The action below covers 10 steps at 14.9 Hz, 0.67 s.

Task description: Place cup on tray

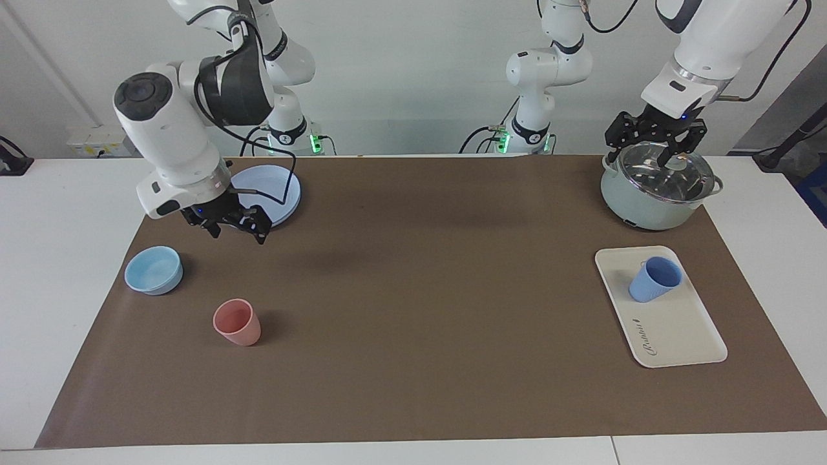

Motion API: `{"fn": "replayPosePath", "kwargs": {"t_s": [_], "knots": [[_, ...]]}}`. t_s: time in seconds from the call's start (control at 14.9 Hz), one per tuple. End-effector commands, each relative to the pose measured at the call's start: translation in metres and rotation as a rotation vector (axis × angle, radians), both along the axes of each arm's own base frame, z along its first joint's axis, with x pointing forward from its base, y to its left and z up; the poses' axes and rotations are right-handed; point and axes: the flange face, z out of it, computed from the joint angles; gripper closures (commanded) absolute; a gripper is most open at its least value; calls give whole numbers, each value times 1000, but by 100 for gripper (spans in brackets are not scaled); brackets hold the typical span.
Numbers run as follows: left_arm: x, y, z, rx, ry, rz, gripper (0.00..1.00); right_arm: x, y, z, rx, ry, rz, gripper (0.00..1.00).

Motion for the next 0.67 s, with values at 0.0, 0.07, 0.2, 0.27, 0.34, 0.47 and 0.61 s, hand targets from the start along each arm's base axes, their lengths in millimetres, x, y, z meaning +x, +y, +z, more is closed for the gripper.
{"fn": "replayPosePath", "kwargs": {"t_s": [0.0,0.07,0.2,0.27,0.34,0.47,0.61], "knots": [[-7,1,-2,-7,0,-16,0,-21,-8,33,-22,-40,58,0],[-7,2,-2,-7,0,-11,0,-24,-12,44,-20,-60,69,0],[-8,16,-1,-4,-3,10,0,-29,-18,59,-16,-87,59,0],[-8,12,-2,-1,-2,3,0,-29,-18,61,-6,-91,54,0],[-8,10,-3,-1,-6,-2,0,-28,-16,72,-3,-114,51,0],[-9,7,-3,-1,1,-8,0,-31,-18,83,-20,-132,62,0],[-10,8,-1,0,-5,-5,0,-40,-18,96,-13,-148,52,0]]}}
